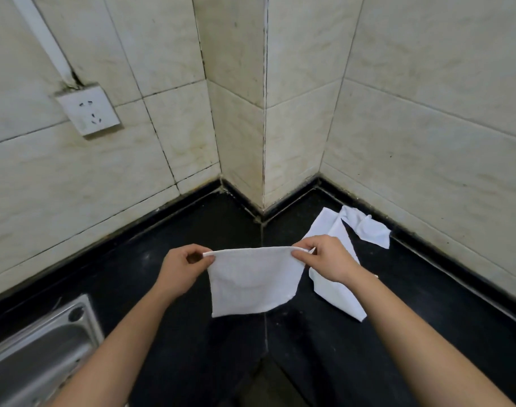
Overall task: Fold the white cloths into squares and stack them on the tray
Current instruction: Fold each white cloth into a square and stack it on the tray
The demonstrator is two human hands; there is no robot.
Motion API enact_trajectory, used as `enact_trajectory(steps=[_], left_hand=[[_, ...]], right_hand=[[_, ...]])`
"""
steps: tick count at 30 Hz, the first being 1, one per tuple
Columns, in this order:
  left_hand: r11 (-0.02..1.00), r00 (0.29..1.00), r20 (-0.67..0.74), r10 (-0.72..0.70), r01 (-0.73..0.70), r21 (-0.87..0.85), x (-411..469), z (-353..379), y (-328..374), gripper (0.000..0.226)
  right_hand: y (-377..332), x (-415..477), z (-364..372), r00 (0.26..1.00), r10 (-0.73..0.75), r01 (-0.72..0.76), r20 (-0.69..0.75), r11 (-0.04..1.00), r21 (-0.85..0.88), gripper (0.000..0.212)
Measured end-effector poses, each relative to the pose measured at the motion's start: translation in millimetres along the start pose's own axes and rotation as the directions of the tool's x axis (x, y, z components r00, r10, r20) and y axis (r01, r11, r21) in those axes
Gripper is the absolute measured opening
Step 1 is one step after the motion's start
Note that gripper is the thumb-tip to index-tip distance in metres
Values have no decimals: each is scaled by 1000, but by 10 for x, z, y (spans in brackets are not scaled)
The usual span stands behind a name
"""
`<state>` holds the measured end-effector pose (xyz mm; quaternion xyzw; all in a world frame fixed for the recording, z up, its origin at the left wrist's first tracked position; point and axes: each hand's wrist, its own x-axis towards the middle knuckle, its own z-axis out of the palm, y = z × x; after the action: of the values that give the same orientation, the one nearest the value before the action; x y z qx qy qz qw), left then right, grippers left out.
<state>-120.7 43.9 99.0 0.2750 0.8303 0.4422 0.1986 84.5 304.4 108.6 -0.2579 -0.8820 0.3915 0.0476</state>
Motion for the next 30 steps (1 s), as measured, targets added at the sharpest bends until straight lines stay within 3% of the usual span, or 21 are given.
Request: enact_trajectory(steps=[4,9,12,14,17,20,22,24,30], left_hand=[[998,999,3,-51,51,-31,80,-25,-113,9],[997,990,-138,43,-50,-50,98,-138,-64,17],[993,975,-188,115,-111,31,-10,-167,-202,21],[970,965,-173,197,-166,178,-168,-103,-408,19],[855,950,30,310,-292,428,-526,97,-871,21],[758,929,253,271,-368,538,-905,373,-1400,18],[714,908,349,231,-402,573,-1142,531,-1676,15],[679,898,387,209,-418,604,-1346,648,-1856,16],[697,931,323,169,-345,629,-1622,824,-1926,26]], right_hand=[[-51,125,213,996,5,-6,-84,1000,-7,10],[-219,158,259,959,-116,109,-259,993,-41,14],[-219,35,379,937,-186,185,-296,982,-32,16],[-82,-84,536,947,-219,209,-237,976,-66,17],[289,-321,890,982,-187,180,-23,968,-175,22],[669,-602,1291,967,-30,112,251,941,-319,24],[838,-809,1498,932,40,107,361,920,-378,25],[943,-990,1648,927,46,115,371,908,-402,25],[1130,-1202,1790,958,-35,158,283,890,-428,20]])
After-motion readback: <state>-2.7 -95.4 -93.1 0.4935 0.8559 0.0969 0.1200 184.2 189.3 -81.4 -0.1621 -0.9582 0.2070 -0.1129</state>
